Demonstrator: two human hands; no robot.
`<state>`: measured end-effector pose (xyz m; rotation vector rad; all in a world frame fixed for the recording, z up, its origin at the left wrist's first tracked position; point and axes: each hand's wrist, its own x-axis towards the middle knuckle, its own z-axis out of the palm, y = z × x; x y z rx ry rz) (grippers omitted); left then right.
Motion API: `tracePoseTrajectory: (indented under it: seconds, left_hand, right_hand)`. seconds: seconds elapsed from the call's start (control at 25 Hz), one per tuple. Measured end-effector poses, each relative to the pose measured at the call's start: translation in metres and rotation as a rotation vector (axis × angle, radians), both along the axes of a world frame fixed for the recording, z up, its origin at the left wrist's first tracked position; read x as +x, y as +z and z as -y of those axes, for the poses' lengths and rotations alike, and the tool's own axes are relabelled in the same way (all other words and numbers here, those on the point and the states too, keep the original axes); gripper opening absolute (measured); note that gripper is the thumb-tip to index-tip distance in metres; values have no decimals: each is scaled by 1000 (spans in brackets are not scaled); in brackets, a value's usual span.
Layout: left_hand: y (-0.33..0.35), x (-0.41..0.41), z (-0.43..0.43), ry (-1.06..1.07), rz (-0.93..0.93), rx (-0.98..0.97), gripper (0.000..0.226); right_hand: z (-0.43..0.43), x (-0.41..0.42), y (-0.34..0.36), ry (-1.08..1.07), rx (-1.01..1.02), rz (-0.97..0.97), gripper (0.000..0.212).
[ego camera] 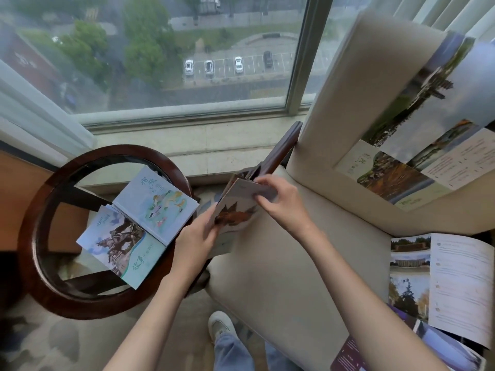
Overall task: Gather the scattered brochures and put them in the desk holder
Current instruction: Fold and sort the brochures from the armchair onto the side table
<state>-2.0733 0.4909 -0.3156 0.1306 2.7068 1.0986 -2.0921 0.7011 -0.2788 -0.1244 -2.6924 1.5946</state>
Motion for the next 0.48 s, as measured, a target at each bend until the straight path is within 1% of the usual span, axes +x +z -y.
tracePoseTrajectory:
  seconds: [0.08, 0.12, 0.16, 0.24, 0.28, 0.32, 0.36, 0.44, 0.48]
  left_hand:
    - [17, -1, 2, 134, -148, 154, 20]
    - [26, -3, 3, 202, -219, 228, 16]
    - [35, -5, 4, 259, -266, 307, 14]
    - [51, -9, 4, 330, -349, 406, 31]
    - [57, -10, 2, 332, -372, 443, 26]
    - [62, -12, 0, 329, -367, 482, 12]
    - [63, -12, -3, 339, -333, 527, 12]
    - [63, -8, -7, 376, -223, 591, 33]
    - [61, -4, -8, 372, -191, 589, 41]
  right_hand:
    - [3, -13, 18, -55, 9, -158, 48]
    - [2, -20, 26, -92, 5, -171, 58]
    - [1, -26, 32, -113, -29, -132, 67]
    - [-1, -34, 40, -95, -170, 23, 83]
    - [-2, -36, 42, -72, -250, 93, 90]
    - [-4, -37, 43, -51, -315, 135, 99]
    - [-7, -37, 43, -40, -377, 154, 106]
    - [-13, -34, 47, -33, -516, 150, 120]
    - [-19, -32, 50, -38, -646, 148, 124]
